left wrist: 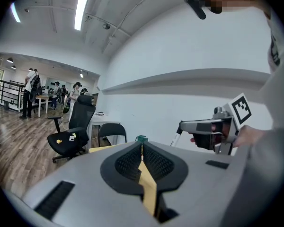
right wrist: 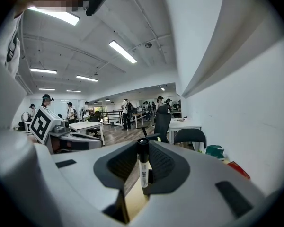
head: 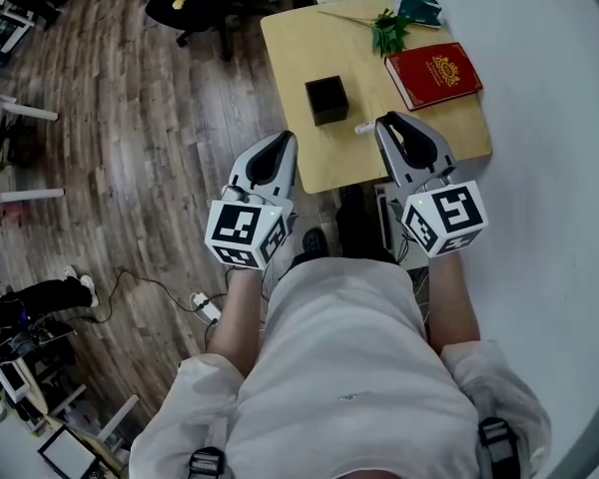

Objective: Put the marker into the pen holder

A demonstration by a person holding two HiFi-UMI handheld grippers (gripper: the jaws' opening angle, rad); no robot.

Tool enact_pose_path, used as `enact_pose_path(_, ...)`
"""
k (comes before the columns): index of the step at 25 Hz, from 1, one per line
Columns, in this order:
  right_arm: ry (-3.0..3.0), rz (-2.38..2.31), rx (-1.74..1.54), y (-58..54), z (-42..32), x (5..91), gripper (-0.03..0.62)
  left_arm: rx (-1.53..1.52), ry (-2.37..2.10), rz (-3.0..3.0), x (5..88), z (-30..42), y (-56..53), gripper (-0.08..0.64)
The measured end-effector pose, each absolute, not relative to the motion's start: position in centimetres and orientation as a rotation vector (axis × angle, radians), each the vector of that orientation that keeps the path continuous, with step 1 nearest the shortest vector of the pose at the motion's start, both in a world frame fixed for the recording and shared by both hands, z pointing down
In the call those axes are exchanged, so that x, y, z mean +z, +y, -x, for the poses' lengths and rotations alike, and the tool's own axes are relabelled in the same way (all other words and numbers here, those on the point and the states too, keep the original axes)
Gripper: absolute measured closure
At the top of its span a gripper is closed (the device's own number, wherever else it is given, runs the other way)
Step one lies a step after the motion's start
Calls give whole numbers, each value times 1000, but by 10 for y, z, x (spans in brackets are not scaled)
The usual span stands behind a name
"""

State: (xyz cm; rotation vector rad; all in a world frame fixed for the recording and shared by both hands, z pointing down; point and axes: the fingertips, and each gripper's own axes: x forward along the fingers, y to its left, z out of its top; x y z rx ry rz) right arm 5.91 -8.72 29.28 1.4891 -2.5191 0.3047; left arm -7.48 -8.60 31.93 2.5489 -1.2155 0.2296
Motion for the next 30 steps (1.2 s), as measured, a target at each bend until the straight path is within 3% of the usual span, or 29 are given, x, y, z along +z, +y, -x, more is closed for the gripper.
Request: enact_pose_path(30, -2592, -942, 432, -222, -36, 394, 522, 273, -1446, -2231, 391, 52, -153, 548)
